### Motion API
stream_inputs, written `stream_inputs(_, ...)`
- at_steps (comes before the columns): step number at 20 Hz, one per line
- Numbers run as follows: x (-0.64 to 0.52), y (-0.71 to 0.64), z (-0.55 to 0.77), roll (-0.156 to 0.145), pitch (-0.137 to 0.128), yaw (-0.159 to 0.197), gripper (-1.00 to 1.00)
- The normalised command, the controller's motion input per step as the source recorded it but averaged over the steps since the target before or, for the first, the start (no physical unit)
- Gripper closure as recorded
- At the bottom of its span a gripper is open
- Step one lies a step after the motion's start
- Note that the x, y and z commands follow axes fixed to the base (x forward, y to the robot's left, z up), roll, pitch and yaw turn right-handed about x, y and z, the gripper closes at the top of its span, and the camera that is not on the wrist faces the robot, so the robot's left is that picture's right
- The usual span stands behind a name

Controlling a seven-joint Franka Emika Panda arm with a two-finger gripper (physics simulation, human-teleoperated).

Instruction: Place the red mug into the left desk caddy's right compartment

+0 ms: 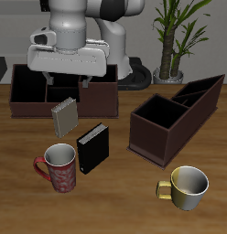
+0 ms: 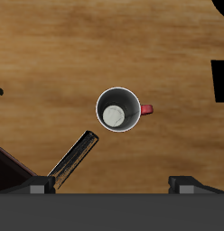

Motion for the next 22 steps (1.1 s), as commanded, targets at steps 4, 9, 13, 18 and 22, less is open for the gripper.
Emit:
stream_inputs(4, 0.24, -0.08, -0.06, -0.029, -0.01, -0.019, -1.0)
stream_inputs(9, 0.24, 0.04, -0.11, 0.046, 0.005, 0.037, -1.0)
stream_inputs(13, 0.25, 0.12, -0.22, 0.042, -0.01, 0.016, -1.0)
stream_inputs(18, 0.16, 0.14, -0.15, 0.025, -0.003, 0.015, -1.0)
stream_inputs(22, 0.12, 0.05, -0.13, -0.012, 0.005, 0.013, -1.0)
